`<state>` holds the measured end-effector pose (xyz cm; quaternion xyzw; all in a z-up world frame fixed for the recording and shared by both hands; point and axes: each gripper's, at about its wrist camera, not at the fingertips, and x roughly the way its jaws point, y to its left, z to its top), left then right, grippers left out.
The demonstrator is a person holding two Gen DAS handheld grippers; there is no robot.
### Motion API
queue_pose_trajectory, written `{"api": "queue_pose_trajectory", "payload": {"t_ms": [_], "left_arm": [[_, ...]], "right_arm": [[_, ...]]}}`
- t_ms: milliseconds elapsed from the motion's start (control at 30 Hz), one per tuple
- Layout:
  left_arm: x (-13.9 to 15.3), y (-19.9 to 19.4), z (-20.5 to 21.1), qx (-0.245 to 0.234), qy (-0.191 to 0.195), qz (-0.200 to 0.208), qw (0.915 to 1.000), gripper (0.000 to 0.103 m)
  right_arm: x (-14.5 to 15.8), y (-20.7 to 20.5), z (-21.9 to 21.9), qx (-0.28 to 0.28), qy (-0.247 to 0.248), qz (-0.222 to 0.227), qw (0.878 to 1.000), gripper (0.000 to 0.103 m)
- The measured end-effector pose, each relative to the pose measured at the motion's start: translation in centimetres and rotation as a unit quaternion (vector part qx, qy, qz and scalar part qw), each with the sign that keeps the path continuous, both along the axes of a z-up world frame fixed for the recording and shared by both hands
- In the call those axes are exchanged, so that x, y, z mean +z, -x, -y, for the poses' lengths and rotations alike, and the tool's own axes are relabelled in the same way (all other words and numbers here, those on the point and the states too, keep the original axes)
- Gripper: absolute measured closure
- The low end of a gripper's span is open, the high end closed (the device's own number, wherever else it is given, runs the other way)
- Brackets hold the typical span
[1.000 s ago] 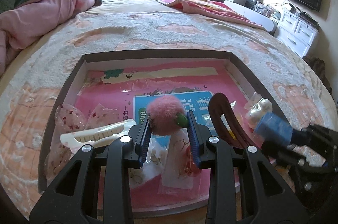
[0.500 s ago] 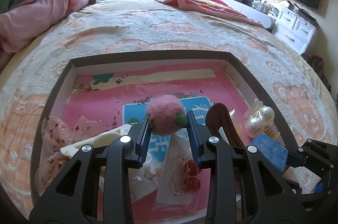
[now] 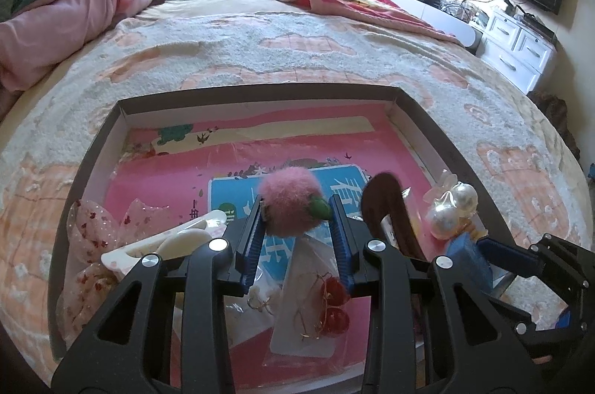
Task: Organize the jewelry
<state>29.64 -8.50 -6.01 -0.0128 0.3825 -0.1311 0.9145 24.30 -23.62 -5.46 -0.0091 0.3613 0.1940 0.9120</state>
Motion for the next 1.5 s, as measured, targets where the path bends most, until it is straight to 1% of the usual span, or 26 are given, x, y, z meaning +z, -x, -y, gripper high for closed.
{"api": "queue_pose_trajectory", "payload": {"t_ms": [33, 67, 100, 233, 333, 400, 467, 500, 600, 633, 667, 700, 767, 833, 900, 967, 1067, 1267, 1367, 1500], "left_arm": [[0.0, 0.1, 0.0, 0.001, 0.001, -0.002, 1.0, 0.077], [0.0, 0.1, -0.2, 0.001, 0.004, -0.003, 1.0, 0.074], [0.0, 0.2, -0.2, 0.002, 0.005, -0.003, 1.0, 0.072], [0.3, 0.8, -0.3, 0.002, 0.007, -0.001, 1.0, 0.066], [0.7, 1.3, -0.5, 0.005, 0.008, 0.001, 1.0, 0.058], [1.0, 1.6, -0.6, 0.007, 0.01, 0.003, 0.9999, 0.055], [1.3, 2.2, -0.8, 0.011, 0.012, 0.007, 0.9999, 0.049], [1.5, 2.5, -0.9, 0.012, 0.012, 0.008, 0.9998, 0.048], [2.1, 3.4, -1.3, 0.017, 0.015, 0.016, 0.9996, 0.041], [2.3, 3.7, -1.4, 0.019, 0.016, 0.019, 0.9995, 0.036], [2.6, 4.1, -1.6, 0.022, 0.017, 0.023, 0.9994, 0.035], [2.8, 4.5, -1.8, 0.024, 0.018, 0.026, 0.9992, 0.035], [3.3, 5.1, -2.1, 0.029, 0.02, 0.032, 0.9989, 0.028], [3.8, 5.6, -2.4, 0.033, 0.022, 0.037, 0.9985, 0.025], [4.3, 6.3, -2.8, 0.037, 0.024, 0.043, 0.9981, 0.022], [4.7, 7.0, -3.0, 0.043, 0.022, 0.049, 0.9976, 0.015], [5.2, 8.0, -3.2, 0.047, 0.02, 0.058, 0.997, 0.012], [5.8, 10.0, -3.8, 0.059, 0.018, 0.067, 0.9958, 0.012], [6.0, 11.0, -3.9, 0.062, 0.009, 0.073, 0.9953, 0.012], [6.3, 12.2, -4.3, 0.068, 0.008, 0.081, 0.9944, 0.012]], "right_arm": [[0.0, 0.1, 0.1, -0.001, 0.0, 0.0, 1.0, 0.057], [0.1, 0.2, 0.1, -0.002, 0.0, 0.0, 1.0, 0.052], [0.1, 0.3, 0.2, -0.002, 0.001, 0.001, 1.0, 0.05], [0.3, 0.8, 0.7, -0.006, 0.001, 0.005, 1.0, 0.048], [0.4, 1.1, 0.9, -0.011, 0.002, 0.009, 1.0, 0.041], [0.5, 1.5, 1.0, -0.013, 0.002, 0.011, 1.0, 0.041], [0.7, 1.8, 1.0, -0.014, 0.004, 0.015, 1.0, 0.038], [0.7, 1.9, 1.0, -0.015, 0.006, 0.017, 1.0, 0.037], [1.1, 2.7, 1.0, -0.018, 0.013, 0.031, 0.999, 0.031], [1.3, 3.0, 1.0, -0.02, 0.017, 0.037, 0.999, 0.028], [1.4, 3.2, 1.0, -0.022, 0.018, 0.041, 0.999, 0.024], [1.6, 3.4, 1.0, -0.024, 0.019, 0.045, 0.999, 0.023], [1.9, 3.6, 1.1, -0.026, 0.016, 0.051, 0.998, 0.021], [2.1, 3.8, 1.3, -0.031, 0.014, 0.055, 0.998, 0.018], [2.3, 4.0, 1.5, -0.036, 0.012, 0.059, 0.998, 0.016], [2.6, 4.2, 1.6, -0.041, 0.01, 0.064, 0.997, 0.015], [3.1, 4.6, 1.8, -0.048, 0.01, 0.074, 0.996, 0.013], [4.2, 5.5, 1.8, -0.054, 0.001, 0.093, 0.994, 0.009], [4.7, 6.1, 1.7, -0.055, -0.004, 0.101, 0.993, 0.008], [5.4, 6.9, 1.3, -0.056, -0.002, 0.116, 0.992, 0.008]]}}
